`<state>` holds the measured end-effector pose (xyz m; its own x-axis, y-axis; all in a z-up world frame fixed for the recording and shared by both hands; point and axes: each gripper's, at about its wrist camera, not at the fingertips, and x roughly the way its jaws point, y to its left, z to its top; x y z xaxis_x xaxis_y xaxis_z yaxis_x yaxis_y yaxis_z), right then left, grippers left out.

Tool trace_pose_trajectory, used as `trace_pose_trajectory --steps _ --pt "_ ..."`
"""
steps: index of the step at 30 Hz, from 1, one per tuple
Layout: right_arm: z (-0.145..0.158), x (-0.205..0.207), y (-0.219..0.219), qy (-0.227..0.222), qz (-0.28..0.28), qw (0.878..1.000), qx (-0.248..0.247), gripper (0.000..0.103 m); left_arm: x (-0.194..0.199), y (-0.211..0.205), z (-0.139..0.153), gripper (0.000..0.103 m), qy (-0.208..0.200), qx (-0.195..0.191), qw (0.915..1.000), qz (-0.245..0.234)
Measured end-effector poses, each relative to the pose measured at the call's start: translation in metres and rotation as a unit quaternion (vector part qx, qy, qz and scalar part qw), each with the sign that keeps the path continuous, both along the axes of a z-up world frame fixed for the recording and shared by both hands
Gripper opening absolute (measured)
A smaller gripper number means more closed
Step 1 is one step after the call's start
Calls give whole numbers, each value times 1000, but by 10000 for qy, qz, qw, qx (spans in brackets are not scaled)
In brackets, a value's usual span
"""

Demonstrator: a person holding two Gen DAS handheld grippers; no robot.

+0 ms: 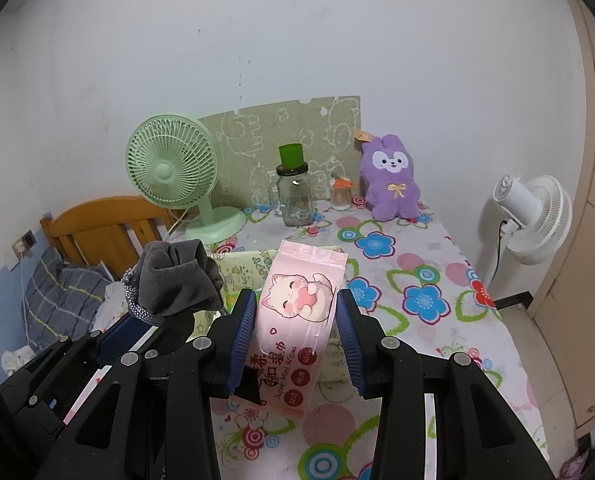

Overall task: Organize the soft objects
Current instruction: 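Lift and carry the glove and pink packet over the basket with both grippers, then lower the glove and pink packet into the basket and open both grippers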

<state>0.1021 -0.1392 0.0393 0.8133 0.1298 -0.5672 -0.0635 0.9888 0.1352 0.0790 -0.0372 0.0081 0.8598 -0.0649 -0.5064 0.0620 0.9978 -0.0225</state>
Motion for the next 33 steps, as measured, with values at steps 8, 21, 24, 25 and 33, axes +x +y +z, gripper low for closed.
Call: trace_pose_trajectory --steps 8,21,24,25,33 --pt "-9 25 -1 29 51 10000 11 44 24 -3 -6 24 47 33 10000 62" --pt "-35 72 2 291 60 9995 56 44 73 1 -30 25 345 49 9994 82" --pt "-43 84 1 366 46 9993 71 44 84 1 -37 25 434 50 9990 52" --pt "-46 88 1 396 38 9992 69 44 87 0 -39 25 468 42 9989 38" --pt "-62 110 1 525 86 9985 109 44 110 -2 -55 25 671 -7 9977 -52"
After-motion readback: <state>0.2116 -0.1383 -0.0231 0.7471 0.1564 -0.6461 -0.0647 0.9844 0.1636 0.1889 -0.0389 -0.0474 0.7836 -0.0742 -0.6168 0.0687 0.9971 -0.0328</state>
